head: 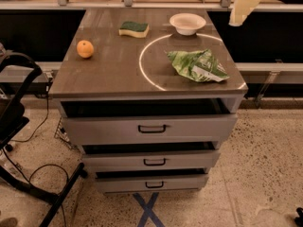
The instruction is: Move paper bowl near orange
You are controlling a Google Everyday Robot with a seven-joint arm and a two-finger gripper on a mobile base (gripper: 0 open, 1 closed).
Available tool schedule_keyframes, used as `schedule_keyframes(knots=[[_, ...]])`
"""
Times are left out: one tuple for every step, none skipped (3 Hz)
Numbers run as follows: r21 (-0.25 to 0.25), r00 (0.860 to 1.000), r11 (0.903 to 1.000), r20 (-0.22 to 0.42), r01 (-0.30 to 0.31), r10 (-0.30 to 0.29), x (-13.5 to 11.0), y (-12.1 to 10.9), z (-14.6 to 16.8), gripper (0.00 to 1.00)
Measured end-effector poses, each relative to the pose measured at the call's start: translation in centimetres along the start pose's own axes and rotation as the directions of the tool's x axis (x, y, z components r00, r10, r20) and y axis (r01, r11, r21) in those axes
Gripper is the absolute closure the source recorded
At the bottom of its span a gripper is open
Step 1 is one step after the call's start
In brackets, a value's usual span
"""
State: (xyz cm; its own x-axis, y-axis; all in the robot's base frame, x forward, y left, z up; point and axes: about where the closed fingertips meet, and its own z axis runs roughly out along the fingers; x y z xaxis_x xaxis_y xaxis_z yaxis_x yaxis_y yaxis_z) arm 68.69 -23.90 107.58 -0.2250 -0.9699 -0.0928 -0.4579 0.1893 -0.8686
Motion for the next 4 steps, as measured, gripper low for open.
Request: schedule_keyframes(knots=[[0.122, 0.997, 0.9918, 0.077, -0.038, 0.029, -3.2, -0.7, 7.7, 0.0], [0.205, 0.987, 0.9776, 0.158, -0.049, 0.016, -6.4, -1.1, 13.7, 0.0], [0.21, 0.983, 0.9776, 0.179, -0.007, -0.031, -8.2, -0.1, 17.1, 0.0], [0.178, 0.982, 0.9799, 0.151, 0.09, -0.117, -8.8, 1.8, 21.5, 0.0]])
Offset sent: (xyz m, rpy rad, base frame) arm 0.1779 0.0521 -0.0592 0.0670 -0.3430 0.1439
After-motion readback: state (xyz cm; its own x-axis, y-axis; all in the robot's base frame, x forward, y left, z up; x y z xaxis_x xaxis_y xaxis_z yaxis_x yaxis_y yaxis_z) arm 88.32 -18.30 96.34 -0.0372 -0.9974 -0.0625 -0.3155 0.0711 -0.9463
